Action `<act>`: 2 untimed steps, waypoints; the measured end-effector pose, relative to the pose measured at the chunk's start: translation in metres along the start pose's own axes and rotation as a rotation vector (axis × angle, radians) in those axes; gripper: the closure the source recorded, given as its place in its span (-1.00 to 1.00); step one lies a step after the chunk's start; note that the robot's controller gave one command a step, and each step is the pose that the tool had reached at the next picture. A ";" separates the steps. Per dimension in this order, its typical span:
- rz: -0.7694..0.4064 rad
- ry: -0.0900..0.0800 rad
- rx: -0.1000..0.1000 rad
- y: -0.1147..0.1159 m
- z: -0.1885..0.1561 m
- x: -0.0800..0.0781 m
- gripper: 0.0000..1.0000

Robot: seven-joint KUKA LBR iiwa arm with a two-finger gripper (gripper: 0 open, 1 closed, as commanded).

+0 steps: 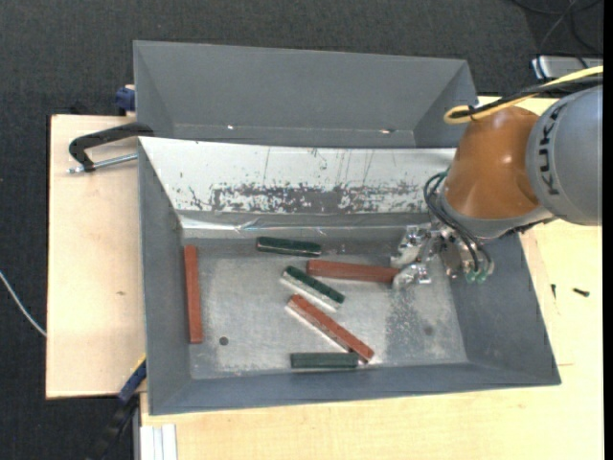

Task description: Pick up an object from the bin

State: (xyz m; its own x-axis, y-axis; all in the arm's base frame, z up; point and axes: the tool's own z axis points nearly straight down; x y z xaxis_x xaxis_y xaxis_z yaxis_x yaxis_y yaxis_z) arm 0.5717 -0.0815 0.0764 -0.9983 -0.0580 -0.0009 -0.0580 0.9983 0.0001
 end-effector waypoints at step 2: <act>0.073 -0.007 0.000 0.024 -0.147 0.014 1.00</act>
Offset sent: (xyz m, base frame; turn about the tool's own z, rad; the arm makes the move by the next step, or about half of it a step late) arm -0.0175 0.0227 0.1448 0.0741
